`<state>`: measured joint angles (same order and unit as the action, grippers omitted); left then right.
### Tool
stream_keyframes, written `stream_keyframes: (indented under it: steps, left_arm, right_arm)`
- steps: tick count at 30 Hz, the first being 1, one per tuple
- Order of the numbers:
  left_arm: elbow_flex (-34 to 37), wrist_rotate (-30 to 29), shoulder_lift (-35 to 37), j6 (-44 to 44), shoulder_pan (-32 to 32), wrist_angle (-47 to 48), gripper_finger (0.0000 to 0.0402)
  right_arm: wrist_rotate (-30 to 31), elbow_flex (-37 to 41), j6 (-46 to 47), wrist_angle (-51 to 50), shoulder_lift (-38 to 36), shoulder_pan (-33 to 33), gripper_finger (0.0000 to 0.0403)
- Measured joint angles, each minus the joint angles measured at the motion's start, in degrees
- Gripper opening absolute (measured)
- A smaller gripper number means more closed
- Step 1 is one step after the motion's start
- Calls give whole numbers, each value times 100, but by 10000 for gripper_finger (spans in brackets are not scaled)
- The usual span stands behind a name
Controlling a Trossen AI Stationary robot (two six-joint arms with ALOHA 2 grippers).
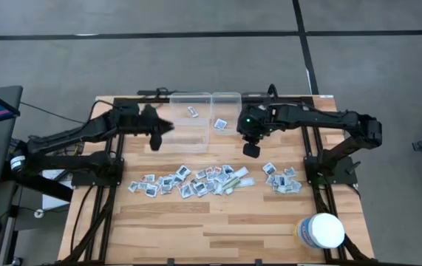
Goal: Pick & Place First Aid Supplies
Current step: Put the towelette pack into the bottom transparent bin
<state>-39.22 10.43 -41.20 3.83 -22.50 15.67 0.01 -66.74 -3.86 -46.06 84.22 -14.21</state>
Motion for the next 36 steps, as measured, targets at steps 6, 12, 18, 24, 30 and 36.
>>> stream_keyframes:
  steps: [6, 12, 18, 24, 30, 36]
  left_arm:
    - [0, 255, -424, 236, 783, 1008, 85]
    - [0, 341, -755, 551, 1634, 1769, 85]
    - [0, 359, -806, 1430, 2361, 2600, 85]
    - [0, 235, -817, 2426, 2838, 3362, 85]
    - [0, -52, -1054, 3306, 3068, 3451, 85]
    - [167, -52, -1482, 3421, 3296, 3510, 85]
  right_arm:
    - [2, 0, 182, 0, -1, 254, 0]
    - [2, 0, 246, 7, -1, 502, 0]
    - [4, 0, 337, 71, 27, 650, 0]
    - [24, 0, 345, 168, 27, 674, 0]
    - [26, 0, 304, 178, 28, 659, 0]
    - [26, 0, 298, 210, 29, 659, 0]
